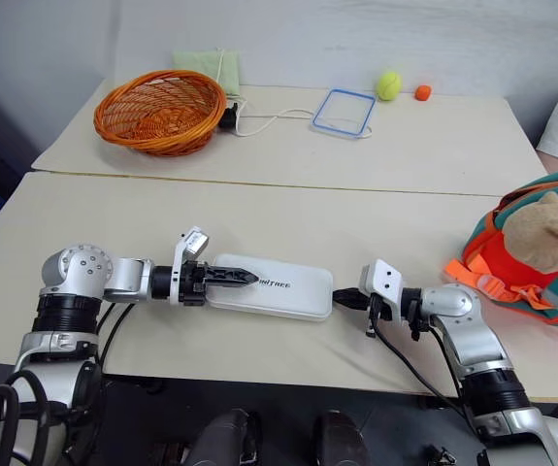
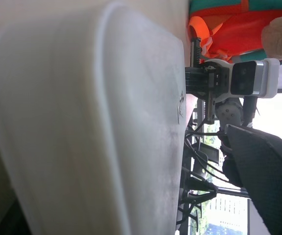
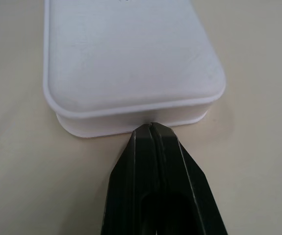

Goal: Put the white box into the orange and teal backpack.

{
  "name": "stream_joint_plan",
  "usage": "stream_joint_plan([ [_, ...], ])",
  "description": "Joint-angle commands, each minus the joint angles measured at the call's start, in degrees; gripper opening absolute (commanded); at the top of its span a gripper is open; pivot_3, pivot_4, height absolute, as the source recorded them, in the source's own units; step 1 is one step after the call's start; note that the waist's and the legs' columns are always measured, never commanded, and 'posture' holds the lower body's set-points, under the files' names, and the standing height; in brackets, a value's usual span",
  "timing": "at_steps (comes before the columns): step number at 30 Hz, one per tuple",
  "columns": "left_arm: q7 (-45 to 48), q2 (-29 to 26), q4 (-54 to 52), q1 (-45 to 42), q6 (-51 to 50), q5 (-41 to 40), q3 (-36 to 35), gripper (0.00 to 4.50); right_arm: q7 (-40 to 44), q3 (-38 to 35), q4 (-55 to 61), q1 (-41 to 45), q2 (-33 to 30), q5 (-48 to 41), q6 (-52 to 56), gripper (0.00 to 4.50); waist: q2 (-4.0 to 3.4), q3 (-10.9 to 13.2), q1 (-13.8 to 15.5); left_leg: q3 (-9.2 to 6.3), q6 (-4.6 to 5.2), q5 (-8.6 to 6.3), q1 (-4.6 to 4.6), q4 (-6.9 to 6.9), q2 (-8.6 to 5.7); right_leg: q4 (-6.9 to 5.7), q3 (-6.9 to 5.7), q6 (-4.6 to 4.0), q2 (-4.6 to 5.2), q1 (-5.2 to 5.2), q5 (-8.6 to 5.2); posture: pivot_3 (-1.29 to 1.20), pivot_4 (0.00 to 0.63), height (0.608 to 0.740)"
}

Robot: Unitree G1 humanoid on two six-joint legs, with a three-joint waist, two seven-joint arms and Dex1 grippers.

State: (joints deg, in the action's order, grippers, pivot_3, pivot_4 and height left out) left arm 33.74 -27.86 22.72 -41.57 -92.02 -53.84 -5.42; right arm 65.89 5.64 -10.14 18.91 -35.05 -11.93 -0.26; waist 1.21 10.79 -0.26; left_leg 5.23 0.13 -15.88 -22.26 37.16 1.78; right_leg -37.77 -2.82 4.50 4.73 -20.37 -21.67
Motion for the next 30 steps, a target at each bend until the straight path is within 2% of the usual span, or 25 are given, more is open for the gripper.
stream_joint_plan([
  [1,1.63,1.35,-2.3,0.19,-0.48,-5.63,1.21,2.92,1.02,-0.08,1.0,0.1,-0.32,-0.5,-1.59,0.0,0.01,0.0,0.01,0.0,0.0,0.0,0.0,0.0,0.01,0.0,0.0,0.0,0.0,-0.01,0.0,0.0,0.15,0.74],
  [6,1.03,2.02,-8.26,2.75,-0.48,-9.07,-0.41,1.44,-0.33,-3.29,3.38,-4.14,-2.46,-1.33,-0.97,0.0,0.0,0.0,0.0,0.0,0.0,0.0,-0.04,-0.01,0.01,0.01,0.01,0.0,0.01,-0.03,0.0,0.0,0.15,0.74],
  [8,2.5,3.36,-17.43,6.95,5.15,-8.93,-2.58,1.43,-0.56,-6.75,7.37,-8.85,-3.64,-5.14,2.2,0.0,0.0,0.0,0.13,-0.02,-0.02,-0.01,-0.07,-0.03,0.02,0.02,0.0,0.0,-0.01,-0.05,0.0,0.0,0.15,0.74],
  [10,4.52,3.68,-24.71,10.45,9.09,-9.51,-3.48,1.43,-2.4,-10.6,11.46,-13.18,-3.93,-8.57,5.3,0.58,0.03,0.02,0.13,-0.04,-0.03,-0.02,-0.15,-0.06,0.02,0.09,0.0,0.0,-0.01,-0.09,0.0,0.0,0.15,0.74],
  [13,11.39,0.2,-36.18,16.74,18.04,-6.21,-0.35,1.43,-8.19,-19.1,17.99,-22.86,-3.5,-10.54,6.66,1.5,0.01,0.01,0.15,-0.03,-0.05,-0.02,-0.18,-0.07,0.05,0.14,0.0,0.0,-0.05,-0.11,0.0,0.0,0.15,0.74],
  [17,16.98,-1.98,-41.55,23.03,32.36,2.32,4.57,1.43,-17.65,-31.73,24.22,-32.47,-0.21,-13.05,7.84,2.87,-0.02,-0.01,0.12,0.02,-0.09,-0.01,0.0,-0.17,0.06,0.34,0.04,0.0,-0.09,0.11,0.0,0.0,0.15,0.74],
  [20,17.87,2.02,-42.64,25.11,45.66,7.81,4.94,1.43,-21.94,-42.87,25.3,-38.78,1.24,-15.96,9.4,3.94,-0.06,0.0,0.23,0.05,-0.07,-0.02,0.01,-0.21,0.04,0.38,0.1,0.0,-0.08,0.14,0.0,0.0,0.15,0.74],
  [22,17.82,4.48,-42.5,26.11,48.86,7.61,4.13,1.43,-21.63,-48.53,22.06,-41.02,1.07,-17.0,7.37,4.47,-0.05,0.0,0.41,0.02,-0.04,-0.05,0.0,-0.22,0.04,0.42,0.09,0.0,-0.09,0.16,0.0,0.0,0.15,0.74],
  [26,21.95,3.39,-41.27,27.41,56.0,11.33,5.6,1.43,-16.25,-55.99,11.97,-44.37,-3.58,-17.34,4.62,4.47,-0.1,-0.01,0.13,0.06,0.04,-0.09,0.0,-0.3,0.04,0.57,0.11,0.0,-0.1,0.19,0.0,0.0,0.15,0.74],
  [30,24.87,1.37,-38.75,26.81,59.47,13.77,6.19,1.43,-11.94,-57.55,6.81,-46.96,-4.63,-18.91,4.49,4.47,-0.11,-0.02,-0.01,0.1,0.05,-0.08,0.07,-0.49,0.11,0.7,0.13,0.0,-0.19,0.22,0.0,0.0,0.15,0.74],
])
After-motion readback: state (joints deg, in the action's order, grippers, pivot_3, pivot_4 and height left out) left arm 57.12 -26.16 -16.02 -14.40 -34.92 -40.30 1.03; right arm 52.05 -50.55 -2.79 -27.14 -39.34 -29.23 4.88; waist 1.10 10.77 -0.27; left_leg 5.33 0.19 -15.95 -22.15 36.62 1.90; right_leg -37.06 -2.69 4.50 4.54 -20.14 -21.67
